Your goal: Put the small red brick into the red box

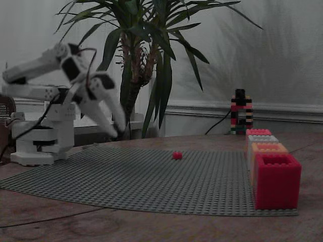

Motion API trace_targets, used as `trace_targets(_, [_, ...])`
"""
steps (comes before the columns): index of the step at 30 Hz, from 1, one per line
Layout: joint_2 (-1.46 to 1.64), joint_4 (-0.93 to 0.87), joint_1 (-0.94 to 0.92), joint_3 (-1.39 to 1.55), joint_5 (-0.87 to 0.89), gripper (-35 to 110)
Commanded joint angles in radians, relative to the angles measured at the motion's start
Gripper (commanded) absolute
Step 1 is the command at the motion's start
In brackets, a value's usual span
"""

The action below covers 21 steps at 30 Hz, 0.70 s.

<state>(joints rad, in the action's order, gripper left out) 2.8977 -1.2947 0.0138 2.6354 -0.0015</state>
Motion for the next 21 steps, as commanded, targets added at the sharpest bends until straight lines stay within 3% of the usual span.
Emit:
trace_targets(1, [-0.206, 0.003, 0.091, -0.215, -0.031, 13])
trace_targets(8, [-0.660, 0.051, 0.318, -0.457, -0.031, 17])
trace_targets(21, [-1.302, 0.067, 0.465, -0.888, 0.069, 21])
